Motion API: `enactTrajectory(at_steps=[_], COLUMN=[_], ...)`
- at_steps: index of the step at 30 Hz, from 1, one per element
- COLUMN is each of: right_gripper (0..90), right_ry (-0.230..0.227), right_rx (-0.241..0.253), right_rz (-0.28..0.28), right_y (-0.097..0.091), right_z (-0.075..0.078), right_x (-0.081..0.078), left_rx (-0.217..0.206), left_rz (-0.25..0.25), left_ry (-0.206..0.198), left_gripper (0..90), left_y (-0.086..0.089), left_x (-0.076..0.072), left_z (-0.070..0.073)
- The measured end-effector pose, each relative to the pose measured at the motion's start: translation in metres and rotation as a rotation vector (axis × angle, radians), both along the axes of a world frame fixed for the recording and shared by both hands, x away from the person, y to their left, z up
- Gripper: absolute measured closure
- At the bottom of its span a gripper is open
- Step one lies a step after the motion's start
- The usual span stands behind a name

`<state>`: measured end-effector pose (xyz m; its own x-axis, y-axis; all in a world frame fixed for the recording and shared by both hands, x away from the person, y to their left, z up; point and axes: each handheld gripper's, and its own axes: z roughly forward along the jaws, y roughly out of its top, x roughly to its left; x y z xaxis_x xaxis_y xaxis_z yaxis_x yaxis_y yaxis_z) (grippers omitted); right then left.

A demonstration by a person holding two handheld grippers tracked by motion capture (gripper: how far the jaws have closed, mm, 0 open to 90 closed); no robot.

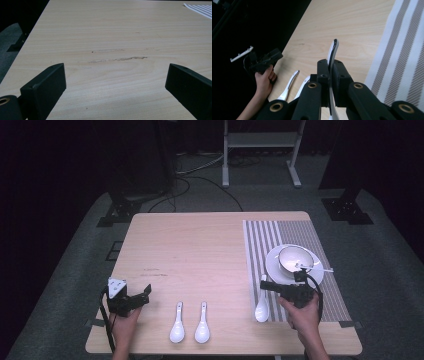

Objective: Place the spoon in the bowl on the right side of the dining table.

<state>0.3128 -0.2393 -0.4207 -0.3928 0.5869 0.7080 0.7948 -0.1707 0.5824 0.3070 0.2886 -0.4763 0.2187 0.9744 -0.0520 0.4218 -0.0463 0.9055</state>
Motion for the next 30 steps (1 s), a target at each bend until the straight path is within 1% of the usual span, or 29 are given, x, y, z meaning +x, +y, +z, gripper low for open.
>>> enactTrajectory(at_steps=[1, 3, 4, 5, 6, 7, 8, 9, 10, 11, 12, 18, 19, 20, 22, 23, 24, 25, 26, 27, 28, 30], right_gripper=[85.2, 85.2, 85.2, 85.2, 85.2, 85.2, 85.2, 85.2, 85.2, 85.2, 85.2, 85.2, 85.2, 85.2, 85.2, 85.2, 85.2, 85.2, 85.2, 85.2, 85.2, 85.2], right_ry=[-0.003, -0.004, -0.014, -0.014, -0.027, -0.027, -0.032, -0.032, -0.036, -0.036, -0.040, -0.037, -0.037, -0.034, -0.034, -0.030, -0.030, -0.028, -0.028, -0.026, -0.024, -0.025], right_rx=[0.004, 0.005, 0.008, 0.008, 0.009, 0.009, 0.013, 0.013, 0.007, 0.007, 0.000, -0.017, -0.017, -0.020, -0.021, -0.025, -0.025, -0.028, -0.028, -0.024, -0.026, -0.028], right_rz=[-0.013, -0.019, -0.041, -0.041, -0.063, -0.063, -0.085, -0.085, -0.103, -0.103, -0.123, -0.171, -0.171, -0.191, -0.198, -0.219, -0.219, -0.239, -0.239, -0.246, -0.267, -0.275], right_y=[-0.003, -0.005, -0.011, -0.011, -0.017, -0.017, -0.023, -0.023, -0.028, -0.028, -0.033, -0.045, -0.045, -0.050, -0.051, -0.056, -0.056, -0.061, -0.061, -0.063, -0.067, -0.069], right_z=[0.002, 0.004, 0.008, 0.008, 0.011, 0.011, 0.015, 0.015, 0.018, 0.018, 0.022, 0.029, 0.029, 0.031, 0.031, 0.033, 0.033, 0.035, 0.035, 0.035, 0.037, 0.038], right_x=[0.000, 0.000, 0.001, 0.001, 0.002, 0.002, 0.003, 0.003, 0.006, 0.006, 0.009, 0.018, 0.018, 0.022, 0.023, 0.027, 0.027, 0.030, 0.030, 0.031, 0.034, 0.036], left_rx=[-0.001, 0.003, 0.007, 0.007, 0.009, 0.009, 0.008, 0.008, 0.008, 0.008, 0.008, 0.006, 0.006, 0.007, 0.007, 0.007, 0.007, 0.009, 0.009, 0.009, 0.010, 0.010], left_rz=[0.000, 0.000, 0.000, 0.000, 0.000, 0.000, 0.001, 0.001, 0.001, 0.001, 0.001, 0.002, 0.002, 0.001, 0.001, 0.001, 0.001, 0.000, 0.000, 0.000, 0.000, 0.000], left_ry=[0.000, 0.001, 0.000, 0.000, -0.001, -0.001, 0.000, 0.000, 0.001, 0.001, 0.001, 0.003, 0.003, 0.001, 0.003, 0.003, 0.003, 0.006, 0.006, 0.005, 0.006, 0.006], left_gripper=[2.0, 2.0, 2.0, 2.0, 2.0, 2.0, 2.0, 2.0, 2.0, 2.0, 2.0, 2.0, 2.0, 2.0, 2.0, 2.0, 2.0, 2.0, 2.0, 2.0, 2.0, 2.0], left_y=[0.000, 0.000, 0.000, 0.000, -0.001, -0.001, -0.001, -0.001, 0.000, 0.000, 0.000, 0.000, 0.000, 0.000, 0.000, 0.000, 0.000, 0.000, 0.000, 0.000, 0.000, 0.000], left_x=[0.000, 0.000, 0.000, 0.000, 0.000, 0.000, 0.000, 0.000, 0.000, 0.000, 0.000, 0.000, 0.000, 0.000, 0.000, 0.000, 0.000, 0.000, 0.000, 0.000, 0.000, 0.000], left_z=[0.000, 0.000, 0.000, 0.000, 0.000, 0.000, 0.000, 0.000, 0.000, 0.000, 0.000, 0.000, 0.000, 0.000, 0.000, 0.000, 0.000, 0.000, 0.000, 0.000, 0.000, 0.000])
